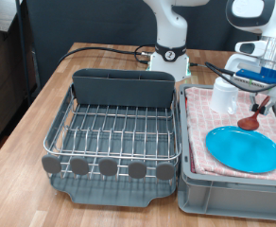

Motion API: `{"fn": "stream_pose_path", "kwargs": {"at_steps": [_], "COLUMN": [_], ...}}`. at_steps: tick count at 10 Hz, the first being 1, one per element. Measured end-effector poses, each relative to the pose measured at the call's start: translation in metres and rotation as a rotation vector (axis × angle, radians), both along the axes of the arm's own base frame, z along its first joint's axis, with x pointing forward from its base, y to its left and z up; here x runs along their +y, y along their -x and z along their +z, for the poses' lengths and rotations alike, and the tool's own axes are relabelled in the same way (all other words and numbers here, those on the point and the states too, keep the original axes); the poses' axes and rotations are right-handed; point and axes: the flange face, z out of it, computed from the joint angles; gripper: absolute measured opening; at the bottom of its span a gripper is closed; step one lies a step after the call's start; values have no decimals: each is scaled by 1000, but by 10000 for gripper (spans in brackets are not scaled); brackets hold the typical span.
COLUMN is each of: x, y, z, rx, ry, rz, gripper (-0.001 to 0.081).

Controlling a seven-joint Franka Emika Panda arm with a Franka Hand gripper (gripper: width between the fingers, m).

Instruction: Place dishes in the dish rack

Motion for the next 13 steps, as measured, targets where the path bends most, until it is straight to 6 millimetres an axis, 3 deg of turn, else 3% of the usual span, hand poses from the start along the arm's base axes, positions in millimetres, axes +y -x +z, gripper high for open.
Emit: {"fn": "stream_pose_path", "kwargs": {"at_steps": [2,3,5,9,11,13], "x": [-7,-7,-22,-61,-78,-80], "y": [15,15,19,49,64,66], "z": [17,15,13,20,26,24], "rx": [-20,-17,5,50,33,53], "ry": [10,10,27,8,-9,9], "rz": [-74,-64,-238,-561,-643,-651], "gripper": [84,84,84,84,83,83]}}
